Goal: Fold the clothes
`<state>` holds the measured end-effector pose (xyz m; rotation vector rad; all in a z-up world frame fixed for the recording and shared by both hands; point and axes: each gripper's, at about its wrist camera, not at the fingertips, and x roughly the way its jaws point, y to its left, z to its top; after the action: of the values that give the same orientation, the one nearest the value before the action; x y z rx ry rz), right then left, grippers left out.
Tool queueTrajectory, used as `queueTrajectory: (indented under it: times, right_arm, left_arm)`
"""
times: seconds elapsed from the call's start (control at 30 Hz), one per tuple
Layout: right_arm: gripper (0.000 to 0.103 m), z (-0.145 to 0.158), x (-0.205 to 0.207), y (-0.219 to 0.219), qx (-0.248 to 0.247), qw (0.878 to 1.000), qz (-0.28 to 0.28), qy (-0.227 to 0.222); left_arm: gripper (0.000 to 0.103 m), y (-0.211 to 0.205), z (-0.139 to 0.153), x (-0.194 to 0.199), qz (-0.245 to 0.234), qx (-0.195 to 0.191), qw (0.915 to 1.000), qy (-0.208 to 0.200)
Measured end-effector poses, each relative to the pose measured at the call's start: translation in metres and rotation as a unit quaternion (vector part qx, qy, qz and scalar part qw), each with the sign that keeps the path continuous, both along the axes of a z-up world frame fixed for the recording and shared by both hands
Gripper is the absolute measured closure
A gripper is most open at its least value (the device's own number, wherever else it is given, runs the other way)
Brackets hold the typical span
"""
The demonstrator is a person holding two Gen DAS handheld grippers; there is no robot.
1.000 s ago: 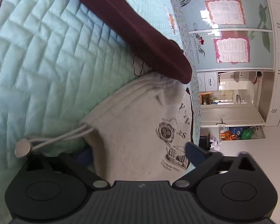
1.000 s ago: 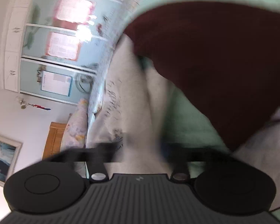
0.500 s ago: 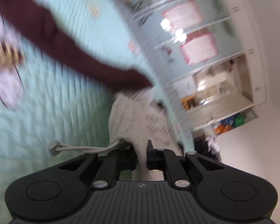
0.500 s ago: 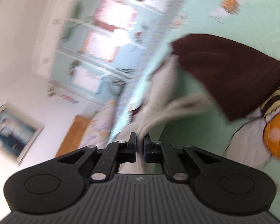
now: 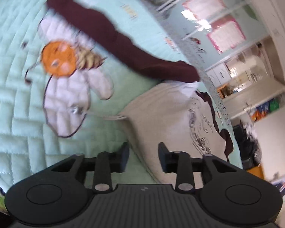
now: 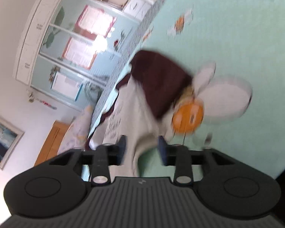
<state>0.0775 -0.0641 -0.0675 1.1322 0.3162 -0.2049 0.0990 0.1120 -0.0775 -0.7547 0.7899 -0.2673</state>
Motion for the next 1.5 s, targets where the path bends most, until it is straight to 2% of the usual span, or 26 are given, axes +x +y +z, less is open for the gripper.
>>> queueTrajectory:
  times: [0.03, 0.07, 0.13, 0.3, 0.5, 0.6, 0.67, 0.73, 0.8, 0.83, 0.87, 0.9, 0.93, 0.97, 1.0, 1.07, 1.13, 1.2, 1.33, 1.43, 1.47, 1.5]
  right_arm:
    - [0.034, 0.001, 0.001, -0.006, 0.001, 1.0, -0.007, 0.003]
    - [0.031, -0.001, 0.003, -0.012, 0.007, 1.0, -0.01, 0.005]
    - [0.031, -0.009, 0.008, -0.016, 0.023, 1.0, -0.011, 0.01]
    - [0.031, -0.025, 0.014, -0.001, 0.064, 0.998, 0.017, 0.017]
    - [0.029, -0.019, 0.036, -0.001, 0.049, 0.998, 0.038, 0.031]
    - [0.024, -0.012, 0.051, -0.001, 0.042, 0.996, 0.056, 0.046]
    - [0.021, -0.009, 0.067, 0.001, 0.035, 0.995, 0.075, 0.055]
    - [0.021, -0.01, 0.084, 0.005, 0.032, 0.994, 0.089, 0.062]
    - [0.022, -0.012, 0.098, 0.008, 0.035, 0.992, 0.1, 0.066]
    - [0.03, -0.015, 0.098, 0.009, 0.046, 0.991, 0.103, 0.066]
    - [0.055, -0.019, 0.098, 0.009, 0.057, 0.991, 0.105, 0.066]
    - [0.073, -0.022, 0.098, 0.01, 0.068, 0.99, 0.108, 0.066]
    - [0.086, -0.025, 0.099, 0.01, 0.079, 0.989, 0.11, 0.066]
    - [0.087, -0.028, 0.097, 0.011, 0.081, 0.988, 0.11, 0.066]
    - [0.088, -0.028, 0.092, 0.013, 0.072, 0.99, 0.105, 0.063]
    - [0.09, -0.026, 0.079, 0.013, 0.063, 0.993, 0.091, 0.049]
    - [0.091, -0.018, 0.063, 0.007, 0.054, 0.995, 0.072, 0.037]
    - [0.091, -0.005, 0.044, -0.001, 0.042, 0.997, 0.056, 0.024]
    - [0.093, 0.029, -0.011, -0.005, -0.006, 0.999, 0.033, 0.012]
    - [0.093, 0.025, -0.034, -0.002, 0.018, 0.998, 0.054, 0.011]
    - [0.091, 0.017, -0.036, 0.0, 0.032, 0.997, 0.069, 0.017]
    - [0.09, 0.009, -0.035, 0.003, 0.044, 0.995, 0.079, 0.031]
  left_arm:
    - [0.051, -0.003, 0.003, -0.004, -0.005, 0.003, 1.0, -0.006]
    - [0.044, -0.005, 0.005, -0.006, -0.009, -0.001, 0.9999, -0.006]
    - [0.039, -0.008, 0.002, -0.008, -0.016, -0.019, 0.9997, 0.008]
    - [0.037, -0.008, -0.006, -0.006, -0.004, -0.041, 0.9985, 0.037]
    - [0.033, -0.007, -0.023, 0.018, 0.017, -0.072, 0.995, 0.067]
    - [0.02, -0.013, -0.021, 0.033, 0.009, -0.074, 0.9945, 0.073]
    - [0.008, -0.02, -0.021, 0.047, 0.002, -0.071, 0.9948, 0.072]
    - [0.001, -0.03, -0.022, 0.059, -0.005, -0.067, 0.9954, 0.068]
    - [0.001, -0.036, -0.021, 0.063, -0.002, -0.05, 0.9967, 0.063]
    - [0.003, -0.039, -0.02, 0.064, -0.001, -0.041, 0.9973, 0.06]
    - [0.013, -0.041, -0.019, 0.065, 0.0, -0.032, 0.9979, 0.057]
    - [0.02, -0.041, -0.019, 0.064, 0.002, -0.02, 0.9983, 0.055]
    - [0.041, -0.04, -0.019, 0.063, 0.003, -0.008, 0.9985, 0.055]
    - [0.069, -0.036, -0.022, 0.064, 0.003, -0.007, 0.9982, 0.06]
    - [0.081, -0.032, -0.025, 0.064, 0.002, -0.009, 0.9978, 0.065]
    - [0.089, -0.019, -0.038, 0.066, 0.005, -0.052, 0.9957, 0.076]
    - [0.093, -0.014, -0.043, 0.064, 0.007, -0.072, 0.9945, 0.076]
    - [0.094, -0.021, -0.037, 0.057, -0.002, -0.062, 0.9959, 0.066]
    - [0.095, -0.045, -0.019, 0.027, -0.052, -0.069, 0.9955, 0.039]
    - [0.092, -0.047, -0.015, 0.008, -0.049, -0.047, 0.9974, 0.025]
    - [0.086, -0.041, -0.02, 0.007, -0.03, -0.035, 0.9981, 0.039]
    - [0.084, -0.034, -0.028, 0.008, -0.016, -0.034, 0.9973, 0.063]
